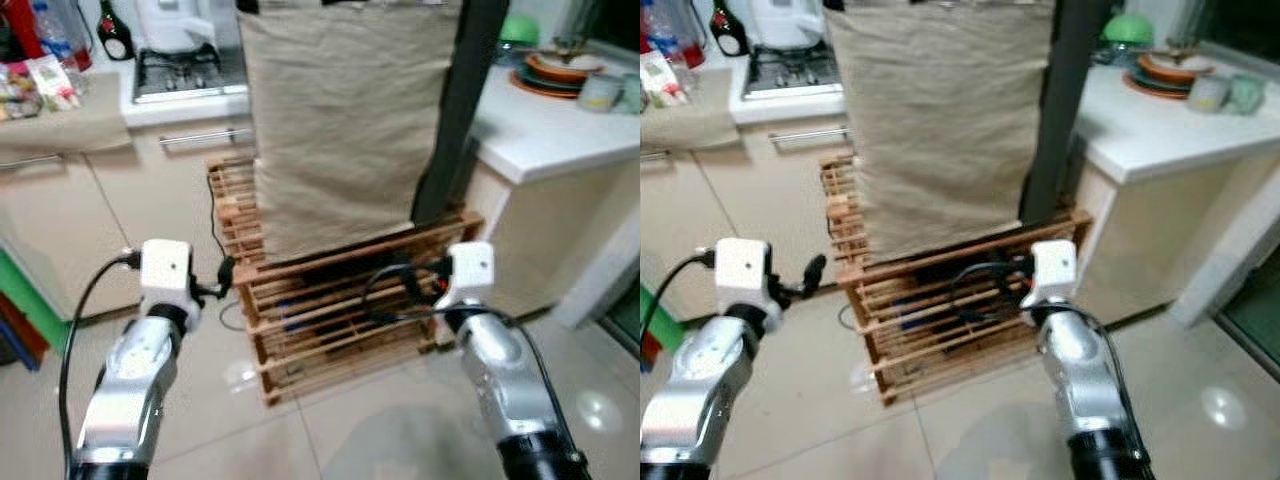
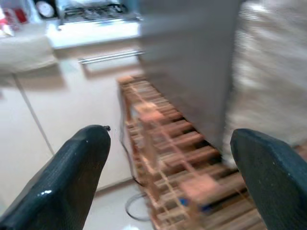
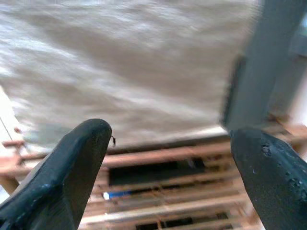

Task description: Restocking fridge

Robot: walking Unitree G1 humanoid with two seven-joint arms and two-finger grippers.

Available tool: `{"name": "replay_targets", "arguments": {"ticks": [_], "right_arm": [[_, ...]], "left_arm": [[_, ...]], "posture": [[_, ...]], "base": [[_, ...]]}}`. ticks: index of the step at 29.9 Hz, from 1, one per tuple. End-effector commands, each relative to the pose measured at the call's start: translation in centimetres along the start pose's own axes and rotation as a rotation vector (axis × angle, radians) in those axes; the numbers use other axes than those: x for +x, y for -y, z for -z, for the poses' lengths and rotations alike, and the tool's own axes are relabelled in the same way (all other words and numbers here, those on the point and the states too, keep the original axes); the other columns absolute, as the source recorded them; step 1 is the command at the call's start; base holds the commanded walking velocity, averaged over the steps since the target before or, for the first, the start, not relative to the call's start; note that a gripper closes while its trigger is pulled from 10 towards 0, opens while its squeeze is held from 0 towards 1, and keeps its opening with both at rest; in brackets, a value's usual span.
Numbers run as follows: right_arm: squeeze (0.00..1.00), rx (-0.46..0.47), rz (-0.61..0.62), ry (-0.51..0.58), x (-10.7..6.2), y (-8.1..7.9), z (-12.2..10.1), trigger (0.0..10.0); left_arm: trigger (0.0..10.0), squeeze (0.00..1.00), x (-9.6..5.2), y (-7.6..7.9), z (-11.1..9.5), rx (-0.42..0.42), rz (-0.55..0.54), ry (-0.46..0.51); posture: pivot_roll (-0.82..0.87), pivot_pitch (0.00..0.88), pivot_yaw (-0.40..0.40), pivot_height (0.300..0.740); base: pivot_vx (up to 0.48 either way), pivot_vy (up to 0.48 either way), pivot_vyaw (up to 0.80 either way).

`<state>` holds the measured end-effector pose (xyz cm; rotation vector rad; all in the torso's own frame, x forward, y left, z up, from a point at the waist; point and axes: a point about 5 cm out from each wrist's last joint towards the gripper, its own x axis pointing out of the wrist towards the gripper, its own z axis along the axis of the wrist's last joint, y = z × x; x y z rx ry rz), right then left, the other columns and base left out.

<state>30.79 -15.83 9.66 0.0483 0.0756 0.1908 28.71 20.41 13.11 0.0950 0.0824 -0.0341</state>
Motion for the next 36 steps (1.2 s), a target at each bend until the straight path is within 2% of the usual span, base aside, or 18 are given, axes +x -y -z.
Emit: {"name": "replay_targets", "arguments": {"ticks": [1, 8, 13, 15, 16, 20, 28, 30, 36], "right_arm": [[0.0, -0.005, -0.028, 0.008, 0.4, -1.0, -0.2, 10.0], [0.0, -0.011, -0.045, 0.013, 0.7, -1.2, -0.3, 10.0], [0.0, -0.003, -0.043, 0.017, 0.7, -1.2, -0.2, 10.0], [0.0, -0.005, -0.045, 0.022, 0.6, -1.4, -0.1, 10.0], [0.0, -0.007, -0.045, 0.02, 0.5, -1.5, 0.1, 10.0], [0.0, -0.006, -0.043, 0.021, 0.2, -1.5, 0.1, 10.0], [0.0, 0.021, -0.032, -0.002, -0.6, -1.7, 1.1, 10.0], [0.0, 0.022, -0.044, 0.002, -0.5, -2.2, 1.1, 10.0], [0.0, 0.011, -0.029, 0.026, -0.3, -1.9, 0.7, 10.0]], "left_arm": [[10.0, 0.0, 0.0, -0.9, -0.1, 0.008, -0.022, 0.003], [10.0, 0.0, -0.2, 0.0, -0.5, 0.011, 0.023, 0.024], [10.0, 0.0, 0.5, 0.0, -0.9, 0.033, 0.036, 0.035], [10.0, 0.0, 0.7, 0.3, -1.4, 0.045, 0.092, 0.046], [10.0, 0.0, 0.6, 0.1, -2.1, 0.025, 0.104, 0.072], [10.0, 0.0, 0.4, -0.2, -2.3, 0.028, 0.093, 0.081], [10.0, 0.0, 0.3, -1.5, -2.5, 0.045, 0.063, 0.079], [10.0, 0.0, 0.4, -1.8, -2.8, 0.084, 0.059, 0.087], [10.0, 0.0, 1.1, -1.8, -2.9, 0.083, 0.055, 0.081]], "posture": [[-0.03, 0.0, -0.003, 0.74], [-0.02, 0.0, -0.012, 0.74], [0.0, 0.0, -0.026, 0.74], [-0.01, 0.0, -0.022, 0.74], [-0.01, 0.0, -0.016, 0.74], [-0.02, 0.0, -0.012, 0.74], [-0.01, 0.0, -0.018, 0.74], [-0.01, 0.0, -0.007, 0.74], [-0.03, 0.0, 0.021, 0.74]], "base": [[0.285, 0.386, 0.0], [0.078, 0.439, -0.62], [0.0, 0.466, -0.63], [0.137, 0.433, -0.63], [0.461, 0.0, -0.63], [0.467, 0.0, -0.63], [0.0, 0.0, -0.6], [0.0, 0.0, -0.59], [0.0, 0.0, -0.59]]}}
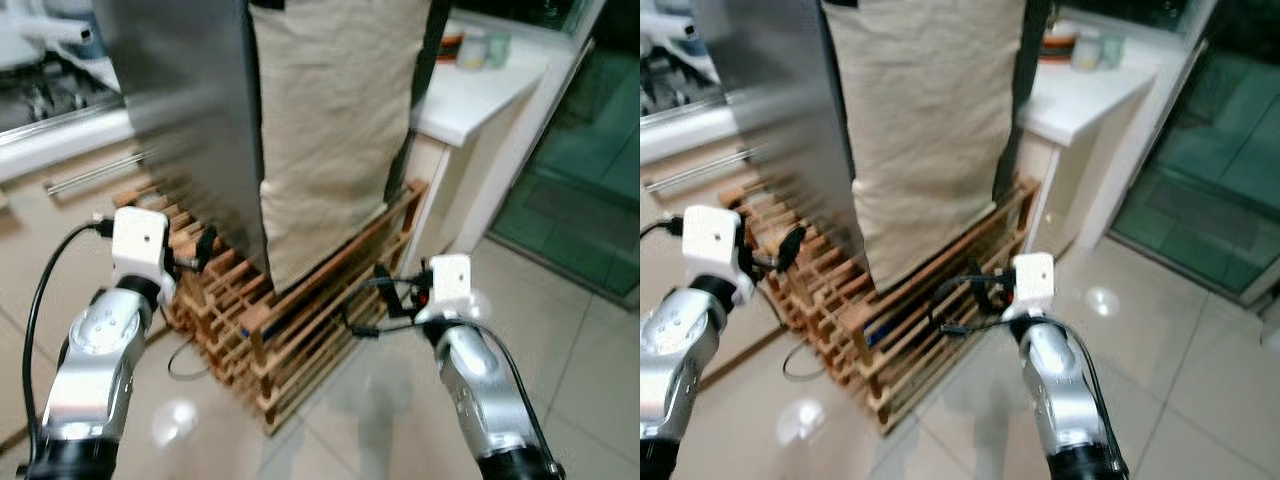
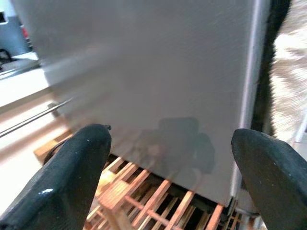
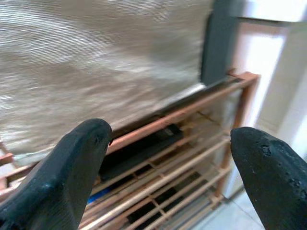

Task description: Restocking fridge

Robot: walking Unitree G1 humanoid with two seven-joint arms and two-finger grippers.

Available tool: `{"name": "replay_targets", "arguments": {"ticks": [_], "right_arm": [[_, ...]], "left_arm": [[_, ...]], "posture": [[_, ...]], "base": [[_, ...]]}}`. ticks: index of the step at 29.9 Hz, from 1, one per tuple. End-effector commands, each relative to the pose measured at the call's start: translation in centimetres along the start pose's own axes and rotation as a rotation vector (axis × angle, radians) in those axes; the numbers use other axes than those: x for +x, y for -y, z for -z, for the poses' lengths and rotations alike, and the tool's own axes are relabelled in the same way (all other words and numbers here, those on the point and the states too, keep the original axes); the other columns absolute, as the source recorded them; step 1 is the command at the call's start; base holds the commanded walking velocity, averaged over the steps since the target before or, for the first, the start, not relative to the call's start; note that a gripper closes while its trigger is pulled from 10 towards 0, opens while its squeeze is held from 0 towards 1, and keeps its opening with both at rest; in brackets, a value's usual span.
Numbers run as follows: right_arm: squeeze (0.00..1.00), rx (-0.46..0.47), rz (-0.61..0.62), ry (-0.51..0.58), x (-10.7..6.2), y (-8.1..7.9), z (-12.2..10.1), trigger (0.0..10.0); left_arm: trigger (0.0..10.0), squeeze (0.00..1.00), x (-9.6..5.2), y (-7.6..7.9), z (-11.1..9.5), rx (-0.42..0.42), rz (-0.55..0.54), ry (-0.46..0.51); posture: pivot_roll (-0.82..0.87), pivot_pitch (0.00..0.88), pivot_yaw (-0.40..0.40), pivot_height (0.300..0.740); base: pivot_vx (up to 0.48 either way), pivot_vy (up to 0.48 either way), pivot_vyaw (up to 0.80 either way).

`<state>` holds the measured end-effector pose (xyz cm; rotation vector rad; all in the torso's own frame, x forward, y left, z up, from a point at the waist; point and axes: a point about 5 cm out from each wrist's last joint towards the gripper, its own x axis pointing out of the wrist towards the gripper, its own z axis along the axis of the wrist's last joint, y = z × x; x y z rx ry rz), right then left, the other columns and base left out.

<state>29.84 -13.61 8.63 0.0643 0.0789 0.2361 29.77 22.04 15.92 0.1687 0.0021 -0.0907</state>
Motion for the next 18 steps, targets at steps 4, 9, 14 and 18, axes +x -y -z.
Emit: {"name": "replay_targets", "arguments": {"ticks": [4, 9, 14, 18], "right_arm": [[0.0, -0.007, 0.018, 0.023, 0.4, 0.3, -0.7, 10.0], [0.0, 0.004, 0.014, 0.049, 0.6, -0.1, -1.0, 10.0], [0.0, -0.012, -0.013, 0.053, 1.0, -0.7, -1.2, 10.0], [0.0, -0.023, -0.027, 0.061, 1.2, -0.9, -1.4, 10.0]], "left_arm": [[10.0, 0.0, 1.0, 0.3, -1.0, -0.024, 0.029, 0.024], [10.0, 0.0, 2.3, 0.2, -1.2, -0.021, 0.041, 0.004], [10.0, 0.0, 4.2, 0.1, -0.8, -0.122, 0.002, -0.017], [10.0, 0.0, 5.0, 0.4, -1.4, -0.183, -0.013, -0.001]], "posture": [[-0.04, 0.0, 0.033, 0.74], [-0.04, 0.0, 0.03, 0.74], [-0.04, 0.0, 0.023, 0.74], [-0.06, 0.0, 0.028, 0.74]], "base": [[0.0, 0.0, -0.59], [0.0, 0.0, -0.57], [0.0, 0.0, 0.0], [0.0, 0.0, 0.0]]}}
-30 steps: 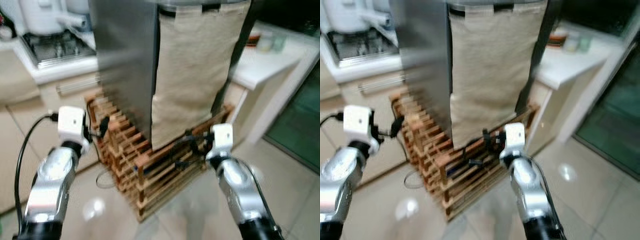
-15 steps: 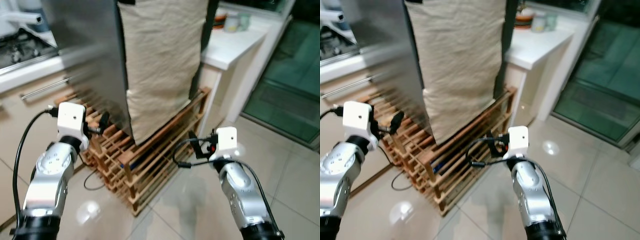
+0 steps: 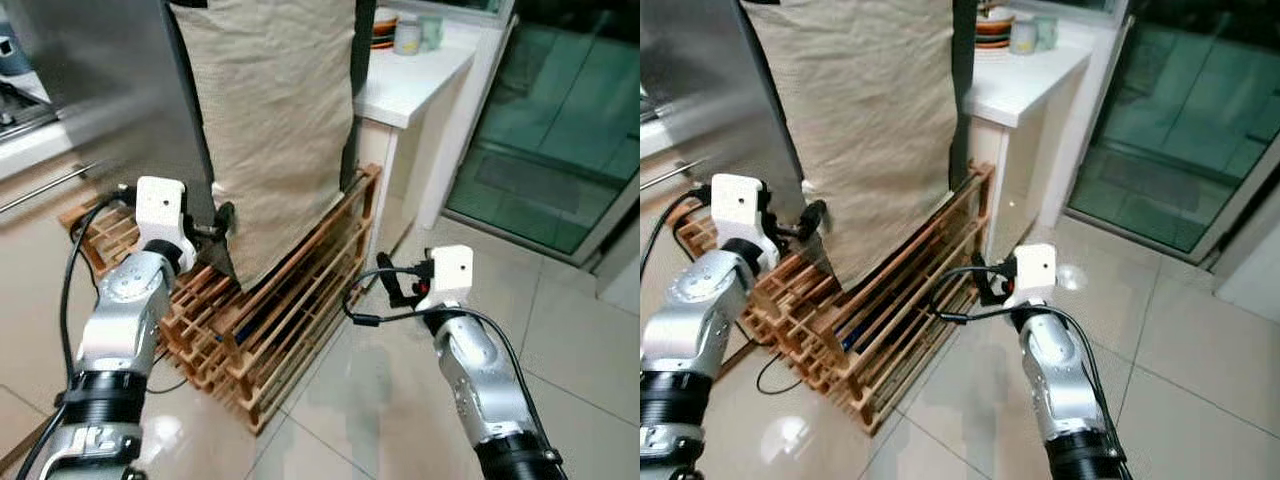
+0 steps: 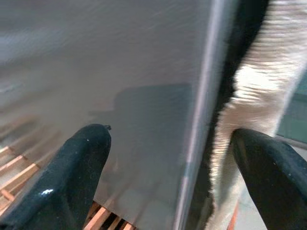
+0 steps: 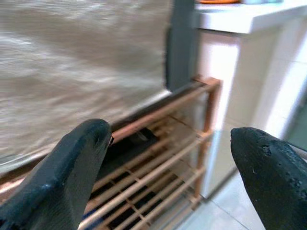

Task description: Restocking fridge

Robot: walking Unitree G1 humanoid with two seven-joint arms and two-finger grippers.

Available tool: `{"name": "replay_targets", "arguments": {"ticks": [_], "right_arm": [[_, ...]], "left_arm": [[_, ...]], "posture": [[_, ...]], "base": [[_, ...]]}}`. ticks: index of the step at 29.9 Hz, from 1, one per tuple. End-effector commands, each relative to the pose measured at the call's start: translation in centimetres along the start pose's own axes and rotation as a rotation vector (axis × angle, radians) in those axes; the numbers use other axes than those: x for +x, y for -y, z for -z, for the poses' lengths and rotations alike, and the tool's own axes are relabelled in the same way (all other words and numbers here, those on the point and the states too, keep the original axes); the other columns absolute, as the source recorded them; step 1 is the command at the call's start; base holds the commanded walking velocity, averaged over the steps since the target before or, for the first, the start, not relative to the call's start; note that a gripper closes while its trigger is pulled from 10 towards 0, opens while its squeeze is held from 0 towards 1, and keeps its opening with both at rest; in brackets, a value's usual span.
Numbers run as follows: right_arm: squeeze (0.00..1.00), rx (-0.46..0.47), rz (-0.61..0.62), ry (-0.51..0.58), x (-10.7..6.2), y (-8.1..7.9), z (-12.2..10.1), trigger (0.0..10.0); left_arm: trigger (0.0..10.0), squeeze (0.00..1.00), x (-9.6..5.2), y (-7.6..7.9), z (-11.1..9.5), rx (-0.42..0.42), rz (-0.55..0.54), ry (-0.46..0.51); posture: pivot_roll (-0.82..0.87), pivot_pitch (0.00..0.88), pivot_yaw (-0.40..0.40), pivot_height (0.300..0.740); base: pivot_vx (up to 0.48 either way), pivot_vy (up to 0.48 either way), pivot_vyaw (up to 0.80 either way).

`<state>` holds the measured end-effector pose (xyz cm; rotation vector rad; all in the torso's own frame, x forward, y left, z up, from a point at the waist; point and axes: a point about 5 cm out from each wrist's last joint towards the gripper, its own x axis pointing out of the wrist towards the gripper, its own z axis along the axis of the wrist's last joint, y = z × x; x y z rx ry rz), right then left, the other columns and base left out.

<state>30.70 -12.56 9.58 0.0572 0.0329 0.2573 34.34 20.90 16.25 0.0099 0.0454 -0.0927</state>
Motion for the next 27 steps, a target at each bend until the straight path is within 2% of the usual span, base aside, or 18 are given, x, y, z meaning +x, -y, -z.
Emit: {"name": "replay_targets", "arguments": {"ticks": [1, 4, 8, 10, 11, 12, 13, 18, 27], "right_arm": [[0.0, -0.011, -0.003, 0.017, 0.2, 0.0, -0.4, 10.0], [0.0, -0.014, 0.002, 0.018, 0.1, 0.2, -0.5, 10.0], [0.0, -0.019, 0.006, 0.01, -0.1, 0.4, -0.3, 10.0], [0.0, -0.02, 0.011, 0.002, -0.3, 0.6, 0.0, 10.0], [0.0, -0.02, 0.011, 0.002, -0.3, 0.6, 0.0, 10.0], [0.0, -0.021, 0.014, -0.002, -0.3, 0.7, 0.1, 10.0], [0.0, -0.022, 0.015, -0.004, -0.4, 0.7, 0.1, 10.0], [0.0, -0.024, 0.019, -0.011, -0.4, 0.9, 0.3, 10.0], [0.0, -0.036, 0.014, -0.017, -0.4, 1.1, 0.3, 10.0]], "left_arm": [[10.0, 0.0, 0.4, 0.1, -1.2, -0.038, -0.005, 0.048], [10.0, 0.0, 0.6, 1.3, -1.8, -0.085, 0.058, 0.079], [10.0, 0.0, 0.6, 2.1, -2.1, -0.067, 0.115, 0.094], [10.0, 0.0, 0.3, 3.3, -2.1, -0.044, 0.219, 0.084], [10.0, 0.0, 0.3, 3.3, -2.1, -0.044, 0.219, 0.084], [10.0, 0.0, -0.1, 4.2, -1.9, -0.017, 0.291, 0.075], [10.0, 0.0, -0.3, 4.4, -1.8, -0.014, 0.303, 0.069], [10.0, 0.0, -0.4, 4.4, -1.5, -0.023, 0.293, 0.058], [10.0, 0.0, 0.4, 4.5, -1.3, -0.025, 0.254, 0.04]], "posture": [[-0.06, 0.0, 0.028, 0.74], [-0.07, 0.0, 0.026, 0.74], [-0.07, 0.0, 0.026, 0.74], [-0.08, 0.0, 0.028, 0.74], [-0.08, 0.0, 0.028, 0.74], [-0.08, 0.0, 0.029, 0.74], [-0.08, 0.0, 0.029, 0.74], [-0.08, 0.0, 0.027, 0.74], [-0.09, 0.0, 0.026, 0.74]], "base": [[0.0, 0.0, 0.0], [0.0, 0.0, 0.0], [0.0, 0.0, 0.0], [0.0, 0.0, 0.0], [0.0, 0.0, 0.0], [0.0, 0.0, 0.0], [0.0, 0.0, 0.0], [0.0, 0.0, 0.0], [0.0, 0.0, 0.0]]}}
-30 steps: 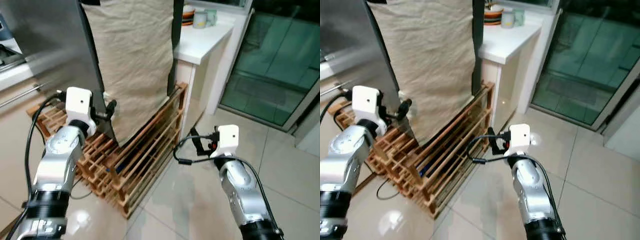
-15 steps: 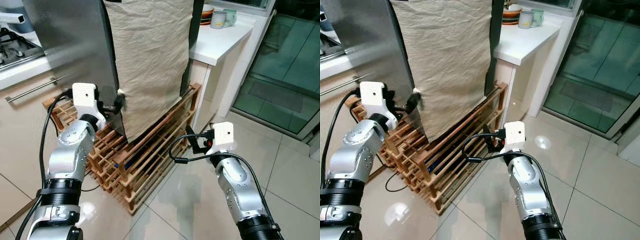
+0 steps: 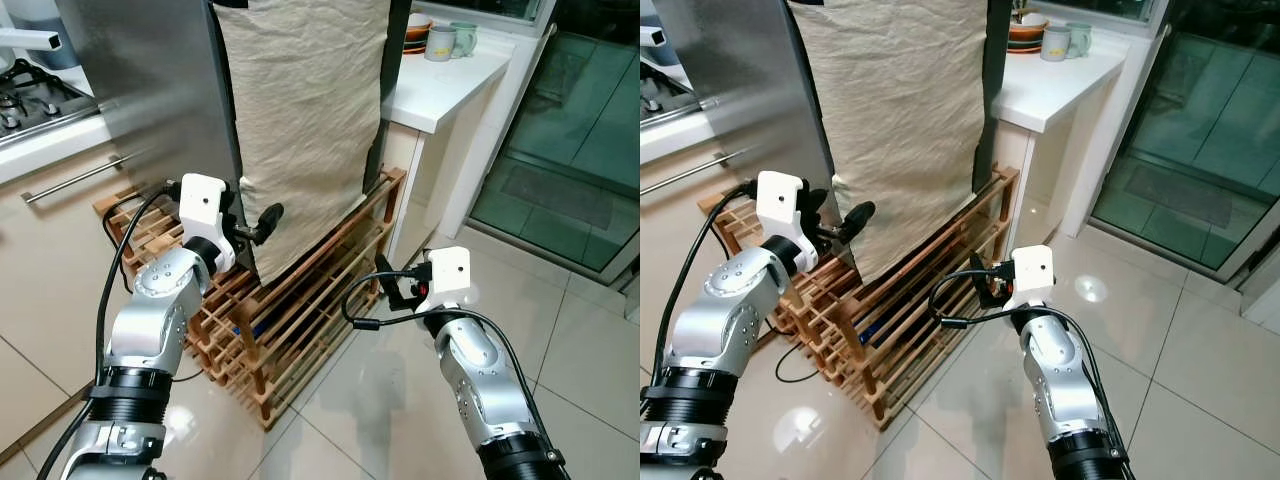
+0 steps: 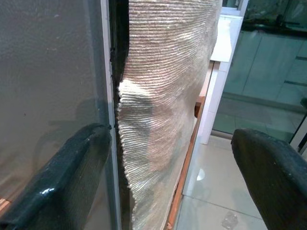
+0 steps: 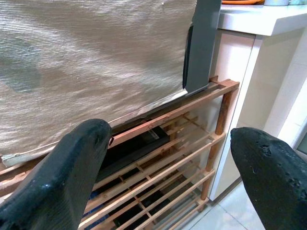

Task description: Restocking fridge

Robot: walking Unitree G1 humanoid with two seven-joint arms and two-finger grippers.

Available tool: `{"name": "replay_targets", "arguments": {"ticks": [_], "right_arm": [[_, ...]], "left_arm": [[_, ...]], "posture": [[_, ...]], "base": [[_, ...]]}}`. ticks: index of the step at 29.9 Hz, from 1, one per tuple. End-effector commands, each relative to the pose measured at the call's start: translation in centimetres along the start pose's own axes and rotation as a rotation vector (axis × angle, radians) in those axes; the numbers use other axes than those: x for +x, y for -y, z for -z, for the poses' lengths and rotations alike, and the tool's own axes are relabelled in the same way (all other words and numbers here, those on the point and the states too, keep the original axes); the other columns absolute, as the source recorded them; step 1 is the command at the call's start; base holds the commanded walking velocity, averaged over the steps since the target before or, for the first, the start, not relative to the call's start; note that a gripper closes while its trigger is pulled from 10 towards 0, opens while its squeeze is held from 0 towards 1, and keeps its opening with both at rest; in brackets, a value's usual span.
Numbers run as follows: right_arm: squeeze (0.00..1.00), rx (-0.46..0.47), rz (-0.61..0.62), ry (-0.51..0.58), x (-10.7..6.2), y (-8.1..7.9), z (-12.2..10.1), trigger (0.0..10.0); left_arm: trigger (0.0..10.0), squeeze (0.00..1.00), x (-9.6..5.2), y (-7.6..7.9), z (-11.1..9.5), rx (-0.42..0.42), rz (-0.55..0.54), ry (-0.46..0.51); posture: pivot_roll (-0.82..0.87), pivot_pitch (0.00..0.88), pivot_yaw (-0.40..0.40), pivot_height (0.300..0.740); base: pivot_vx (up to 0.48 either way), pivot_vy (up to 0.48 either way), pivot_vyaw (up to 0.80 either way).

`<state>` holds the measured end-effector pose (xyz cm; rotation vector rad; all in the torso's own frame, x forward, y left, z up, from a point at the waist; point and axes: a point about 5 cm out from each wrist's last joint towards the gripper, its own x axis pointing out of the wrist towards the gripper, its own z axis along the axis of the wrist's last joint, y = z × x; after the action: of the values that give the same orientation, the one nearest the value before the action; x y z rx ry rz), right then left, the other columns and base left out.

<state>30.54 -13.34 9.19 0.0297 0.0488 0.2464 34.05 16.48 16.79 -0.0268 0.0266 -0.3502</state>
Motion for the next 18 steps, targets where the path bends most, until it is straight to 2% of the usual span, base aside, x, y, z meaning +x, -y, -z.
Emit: {"name": "replay_targets", "arguments": {"ticks": [1, 5, 11, 18], "right_arm": [[0.0, -0.013, 0.004, 0.001, 0.0, 0.4, 0.0, 10.0], [0.0, -0.016, 0.005, 0.0, 0.0, 0.5, 0.0, 10.0], [0.0, -0.022, 0.007, 0.001, 0.0, 0.6, 0.0, 10.0], [0.0, -0.025, 0.008, -0.001, -0.1, 0.6, 0.1, 10.0]], "left_arm": [[10.0, 0.0, 0.5, 0.0, -0.7, -0.007, -0.013, 0.022], [10.0, 0.0, 1.0, -0.1, -0.8, -0.032, -0.033, 0.029], [10.0, 0.0, 2.0, -0.6, -2.1, -0.031, -0.082, 0.072], [10.0, 0.0, 2.7, -0.1, -2.4, -0.046, -0.062, 0.087]], "posture": [[-0.1, 0.0, 0.026, 0.74], [-0.1, 0.0, 0.025, 0.74], [-0.11, 0.0, 0.029, 0.74], [-0.11, 0.0, 0.03, 0.74]], "base": [[0.0, 0.0, 0.0], [0.0, 0.0, 0.0], [0.0, 0.0, 0.0], [0.0, 0.0, 0.0]]}}
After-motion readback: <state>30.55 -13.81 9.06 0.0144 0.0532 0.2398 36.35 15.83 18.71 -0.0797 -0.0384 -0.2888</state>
